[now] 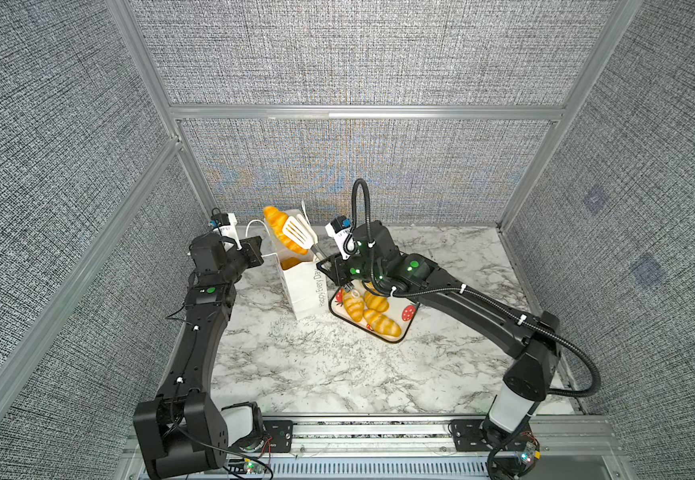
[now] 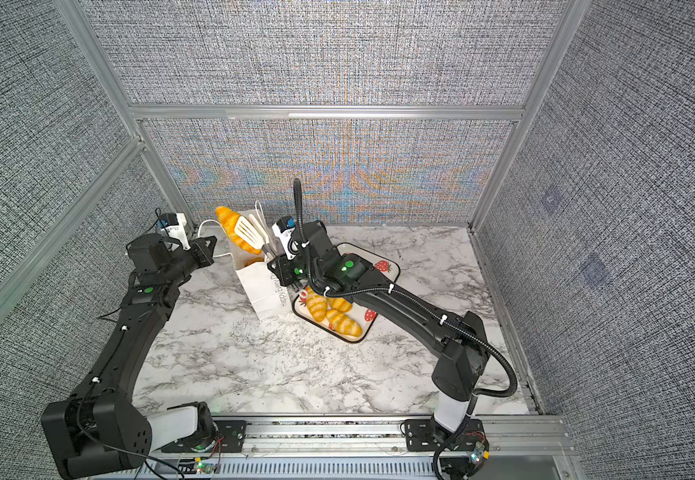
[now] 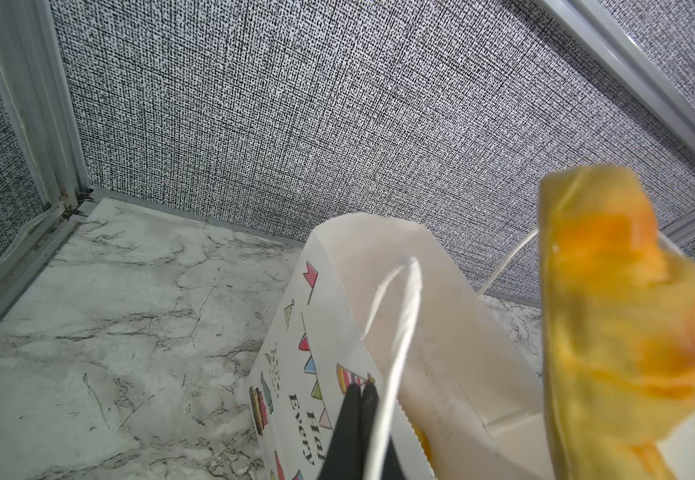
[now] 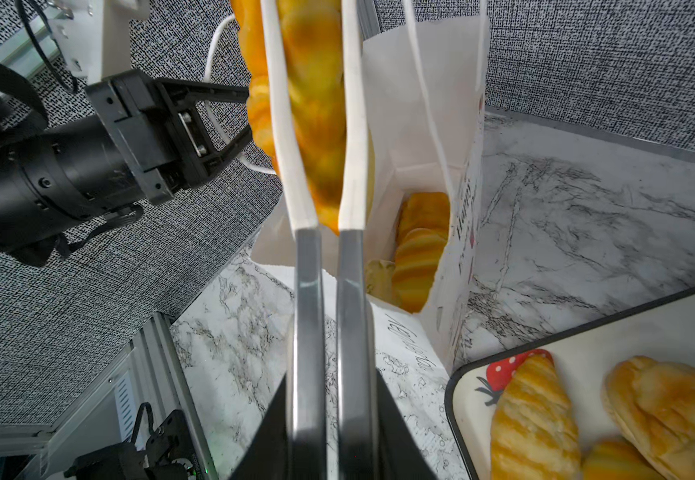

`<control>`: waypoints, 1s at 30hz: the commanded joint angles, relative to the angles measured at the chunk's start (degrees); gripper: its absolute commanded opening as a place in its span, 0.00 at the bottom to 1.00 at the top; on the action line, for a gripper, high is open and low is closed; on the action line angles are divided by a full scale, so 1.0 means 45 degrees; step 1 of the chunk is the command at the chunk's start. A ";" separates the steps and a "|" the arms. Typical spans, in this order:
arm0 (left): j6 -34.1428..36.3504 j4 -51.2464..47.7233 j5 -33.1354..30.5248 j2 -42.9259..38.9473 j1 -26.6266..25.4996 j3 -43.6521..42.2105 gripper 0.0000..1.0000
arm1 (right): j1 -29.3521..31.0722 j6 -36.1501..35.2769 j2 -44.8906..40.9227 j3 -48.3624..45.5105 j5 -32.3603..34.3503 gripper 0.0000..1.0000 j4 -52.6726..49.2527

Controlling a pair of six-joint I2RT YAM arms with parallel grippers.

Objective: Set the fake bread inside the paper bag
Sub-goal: 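Carry the croissant with the tongs over the bag opening, then lower the croissant into the bag and open the tongs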

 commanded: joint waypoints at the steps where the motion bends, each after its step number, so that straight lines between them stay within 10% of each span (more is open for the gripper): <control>1: -0.0011 0.0278 0.0098 0.0023 0.0019 -0.0052 0.00 | -0.0073 0.0227 -0.0009 -0.0038 0.0042 0.24 0.0347; 30: -0.0009 0.0299 0.0112 0.0055 0.0021 -0.0052 0.00 | -0.0382 0.0532 0.0140 -0.0291 0.0155 0.41 0.0071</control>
